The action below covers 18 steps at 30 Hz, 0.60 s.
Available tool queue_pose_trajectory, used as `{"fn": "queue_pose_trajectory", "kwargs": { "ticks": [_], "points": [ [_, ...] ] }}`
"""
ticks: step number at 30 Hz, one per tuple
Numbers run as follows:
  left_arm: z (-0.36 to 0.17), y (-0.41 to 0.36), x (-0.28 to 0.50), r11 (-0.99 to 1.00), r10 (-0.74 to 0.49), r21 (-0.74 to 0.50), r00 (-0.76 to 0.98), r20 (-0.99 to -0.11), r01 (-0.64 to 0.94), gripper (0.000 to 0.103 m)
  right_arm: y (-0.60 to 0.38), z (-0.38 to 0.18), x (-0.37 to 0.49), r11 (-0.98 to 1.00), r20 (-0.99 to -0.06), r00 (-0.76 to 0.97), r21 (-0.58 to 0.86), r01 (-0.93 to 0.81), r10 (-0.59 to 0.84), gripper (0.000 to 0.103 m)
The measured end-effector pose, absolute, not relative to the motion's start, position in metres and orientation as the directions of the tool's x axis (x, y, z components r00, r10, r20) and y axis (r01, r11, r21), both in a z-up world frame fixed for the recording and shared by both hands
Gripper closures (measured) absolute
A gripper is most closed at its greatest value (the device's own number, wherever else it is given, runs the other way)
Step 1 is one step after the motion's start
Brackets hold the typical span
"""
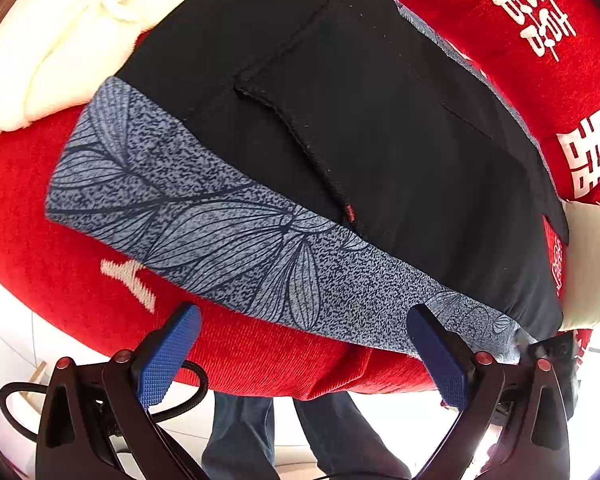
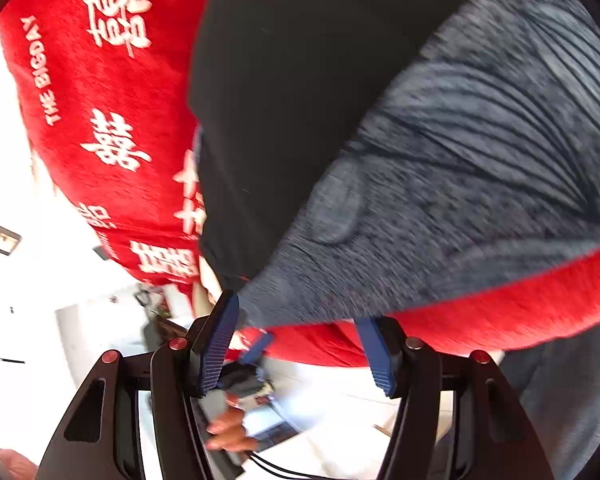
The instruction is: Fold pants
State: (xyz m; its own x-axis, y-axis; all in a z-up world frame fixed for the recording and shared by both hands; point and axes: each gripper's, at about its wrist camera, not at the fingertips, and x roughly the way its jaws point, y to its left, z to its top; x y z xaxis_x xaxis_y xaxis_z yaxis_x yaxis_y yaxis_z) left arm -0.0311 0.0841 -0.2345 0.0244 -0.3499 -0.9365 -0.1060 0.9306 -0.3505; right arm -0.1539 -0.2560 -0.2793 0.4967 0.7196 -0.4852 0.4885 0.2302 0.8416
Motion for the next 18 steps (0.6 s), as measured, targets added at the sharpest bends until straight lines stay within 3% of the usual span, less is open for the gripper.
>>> {"fn": "queue_pose_trajectory", "kwargs": {
  "ticks": [1, 5, 7, 12, 14, 18],
  "points": [
    [-0.235, 0.082, -0.029, 0.93, -0.351, -0.351, 0.025, -0.936, -0.105, 0.0, -0.258, -0.276, -0.151, 0.211, -0.467, 0.516, 0.853, 0.477, 0.718, 0.043],
    [-0.232, 0.077, -0.024, 0.911, -0.389, -0.388, 0.026, -0.921, -0.136, 0.0, -0.264, -0.261, -0.141, 0.178, -0.435, 0.539, 0.868, 0.463, 0.721, 0.08],
    [-0.231, 0.083, -0.022, 0.893, -0.42, -0.42, 0.031, -0.907, -0.164, 0.0, -0.264, -0.252, -0.134, 0.166, -0.416, 0.543, 0.877, 0.45, 0.729, 0.085],
    [-0.228, 0.093, -0.008, 0.86, -0.442, -0.447, 0.08, -0.894, -0.247, 0.001, -0.265, -0.227, -0.126, 0.156, -0.383, 0.544, 0.896, 0.416, 0.747, 0.085],
    [-0.227, 0.095, -0.003, 0.862, -0.427, -0.437, 0.098, -0.899, -0.257, 0.028, -0.259, -0.225, -0.121, 0.171, -0.395, 0.531, 0.891, 0.421, 0.75, 0.084],
    [-0.223, 0.096, 0.011, 0.887, -0.389, -0.401, 0.099, -0.916, -0.23, 0.058, -0.26, -0.237, -0.123, 0.211, -0.46, 0.49, 0.851, 0.48, 0.74, 0.081]
  ]
}}
